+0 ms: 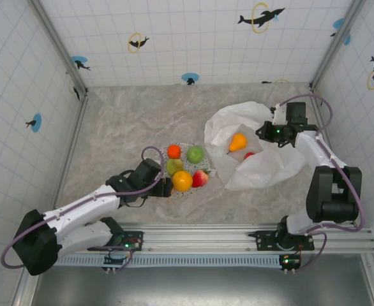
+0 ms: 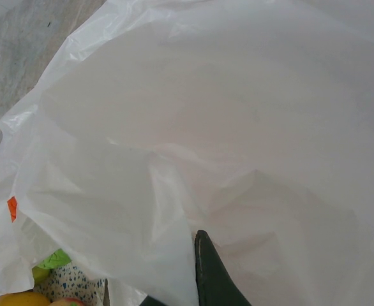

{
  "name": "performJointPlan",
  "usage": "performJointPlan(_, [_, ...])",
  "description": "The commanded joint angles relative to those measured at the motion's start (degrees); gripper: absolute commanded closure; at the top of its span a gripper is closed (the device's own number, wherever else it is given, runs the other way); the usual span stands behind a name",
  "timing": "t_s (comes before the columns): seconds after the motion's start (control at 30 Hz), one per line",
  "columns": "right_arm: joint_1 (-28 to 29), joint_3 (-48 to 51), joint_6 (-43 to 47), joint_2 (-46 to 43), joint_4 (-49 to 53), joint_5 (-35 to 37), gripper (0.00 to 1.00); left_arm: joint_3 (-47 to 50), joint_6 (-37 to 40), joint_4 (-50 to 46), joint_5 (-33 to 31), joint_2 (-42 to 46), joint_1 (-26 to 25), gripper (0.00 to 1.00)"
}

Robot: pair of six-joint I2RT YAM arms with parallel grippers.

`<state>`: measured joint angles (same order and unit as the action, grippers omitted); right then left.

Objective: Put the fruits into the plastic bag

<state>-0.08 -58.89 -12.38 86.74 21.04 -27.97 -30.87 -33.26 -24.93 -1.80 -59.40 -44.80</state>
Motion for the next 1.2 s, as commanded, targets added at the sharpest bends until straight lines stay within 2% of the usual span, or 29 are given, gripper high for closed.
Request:
performJointPlan(0.0, [-0.3,-0.1,0.7,0.9,-0.8,-0.3,1.00,0.7,0.2,0.6,1.2,-0.9,0.1,0.09])
performJointPlan(0.47, [-0.3,0.2,0.8,1.0,-0.9,-0.8,1.00,1.5,-1.3,2.1,-6.8,-2.3,0.1,0.13])
performJointPlan(0.87, [-0.2,0.5,0.8,0.7,-0.8,-0.8,1.00,0.4,0.9,5.0,-7.5,-7.2,0.1,0.11])
performJointPlan(1.17, [0.0,0.8,0.8,0.7,-0.9,-0.8,1.00,1.1,1.5,7.6,-8.8,-8.2,0.1,0.15])
